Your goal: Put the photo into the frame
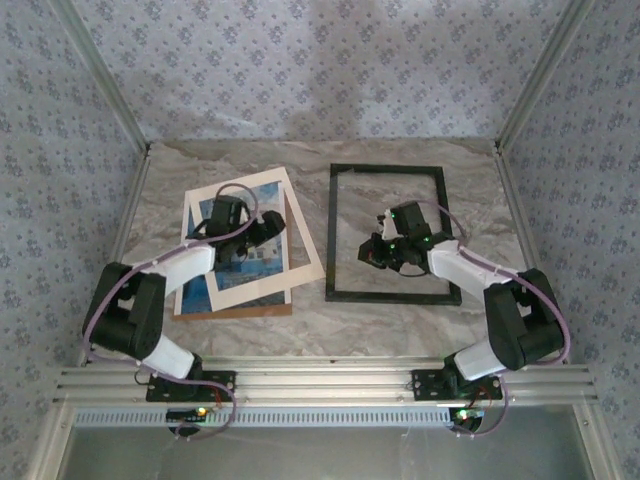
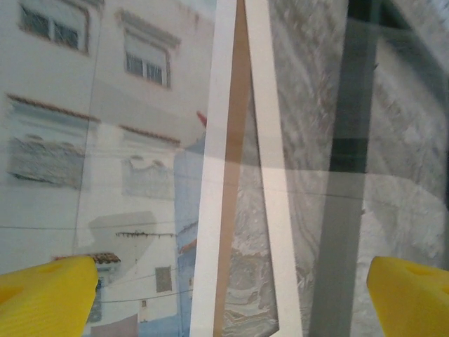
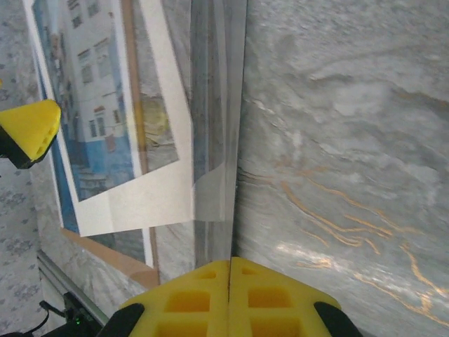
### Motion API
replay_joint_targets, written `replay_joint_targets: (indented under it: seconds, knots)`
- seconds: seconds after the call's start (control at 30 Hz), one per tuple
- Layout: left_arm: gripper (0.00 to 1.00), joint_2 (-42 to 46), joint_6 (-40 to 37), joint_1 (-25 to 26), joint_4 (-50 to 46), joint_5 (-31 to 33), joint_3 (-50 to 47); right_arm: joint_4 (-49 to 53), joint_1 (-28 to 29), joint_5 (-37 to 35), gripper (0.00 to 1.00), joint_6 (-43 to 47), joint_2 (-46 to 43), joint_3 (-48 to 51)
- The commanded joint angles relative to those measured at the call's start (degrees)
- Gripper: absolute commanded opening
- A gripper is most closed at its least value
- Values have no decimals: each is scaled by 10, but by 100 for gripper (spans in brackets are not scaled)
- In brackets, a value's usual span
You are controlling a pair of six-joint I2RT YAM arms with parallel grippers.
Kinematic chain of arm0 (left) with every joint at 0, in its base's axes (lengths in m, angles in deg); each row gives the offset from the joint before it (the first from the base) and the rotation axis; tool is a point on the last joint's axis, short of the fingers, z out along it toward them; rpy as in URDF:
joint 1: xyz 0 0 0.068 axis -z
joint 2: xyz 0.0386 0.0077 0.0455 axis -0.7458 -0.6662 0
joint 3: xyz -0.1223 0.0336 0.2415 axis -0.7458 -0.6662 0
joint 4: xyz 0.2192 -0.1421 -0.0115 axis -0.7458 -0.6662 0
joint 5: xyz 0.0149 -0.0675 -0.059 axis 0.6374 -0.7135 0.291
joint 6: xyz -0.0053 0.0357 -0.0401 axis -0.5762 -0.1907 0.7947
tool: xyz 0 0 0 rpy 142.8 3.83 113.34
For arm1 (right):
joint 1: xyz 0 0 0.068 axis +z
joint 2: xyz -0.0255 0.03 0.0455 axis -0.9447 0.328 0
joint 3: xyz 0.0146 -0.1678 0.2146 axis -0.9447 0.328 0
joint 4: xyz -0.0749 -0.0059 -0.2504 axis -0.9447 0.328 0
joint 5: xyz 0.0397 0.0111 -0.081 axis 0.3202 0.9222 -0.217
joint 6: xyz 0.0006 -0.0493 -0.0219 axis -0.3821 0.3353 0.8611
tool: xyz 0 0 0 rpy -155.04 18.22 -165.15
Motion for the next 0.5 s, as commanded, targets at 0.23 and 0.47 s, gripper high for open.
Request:
replay_joint_targets:
  seconds: [0.23,0.47]
  knots:
    - [99,-38,-3,8,7,-18,6,1,-46,-41,50,51,11,23]
    - [98,-56,-9,8,-12,-15,10,6,-92,-80,60,118,52,-32]
